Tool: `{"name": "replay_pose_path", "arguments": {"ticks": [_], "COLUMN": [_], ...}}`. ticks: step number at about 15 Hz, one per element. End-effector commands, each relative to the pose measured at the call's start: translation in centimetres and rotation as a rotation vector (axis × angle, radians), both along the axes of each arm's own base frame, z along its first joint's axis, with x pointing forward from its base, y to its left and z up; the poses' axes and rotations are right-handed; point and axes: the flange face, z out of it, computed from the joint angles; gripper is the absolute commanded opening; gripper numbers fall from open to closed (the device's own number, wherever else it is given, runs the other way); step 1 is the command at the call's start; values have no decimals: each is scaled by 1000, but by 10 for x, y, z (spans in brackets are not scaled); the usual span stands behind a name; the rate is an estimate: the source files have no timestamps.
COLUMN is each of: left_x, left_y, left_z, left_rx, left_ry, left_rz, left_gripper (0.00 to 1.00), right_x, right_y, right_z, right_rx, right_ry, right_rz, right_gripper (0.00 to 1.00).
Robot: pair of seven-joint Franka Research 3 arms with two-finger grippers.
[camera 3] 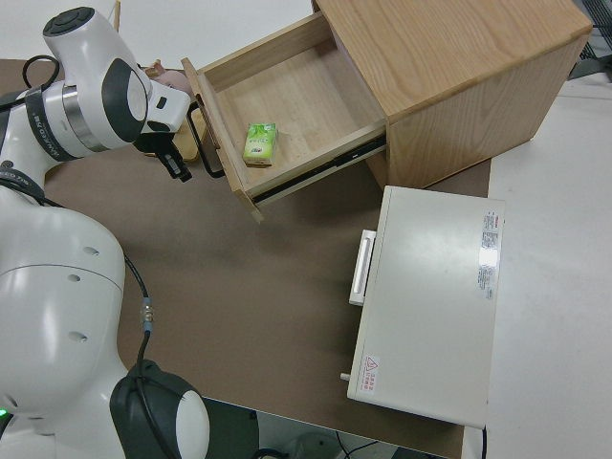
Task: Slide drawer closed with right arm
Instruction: 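Move the right gripper to the drawer front and push it away from the robot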
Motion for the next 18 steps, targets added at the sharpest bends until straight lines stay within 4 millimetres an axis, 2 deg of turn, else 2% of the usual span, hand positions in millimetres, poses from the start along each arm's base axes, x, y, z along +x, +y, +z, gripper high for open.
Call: {"name": "replay_pose_path", "arguments": {"ticks": [1, 5, 9, 17, 18], "left_x": [-3, -3, -3, -3, -3], "left_y": [-2, -2, -2, -2, -2], "left_z": [6, 5, 5, 6, 6], "left_rx": [19, 19, 19, 19, 19], "left_ry": [3, 4, 4, 3, 3], "left_rz": [5, 5, 5, 5, 5], "left_gripper": [993, 993, 993, 993, 993], "right_x": [5, 11, 21, 45, 51], "right_y": [3, 1, -19, -81, -97], "right_z": [-14, -15, -13, -9, -6], "right_rx": [-1, -1, 16, 32, 35], "right_ry": [-18, -38, -56, -75, -81], "right_rz": [-38, -26, -44, -18, -12], "right_gripper": [0, 0, 0, 0, 0]}}
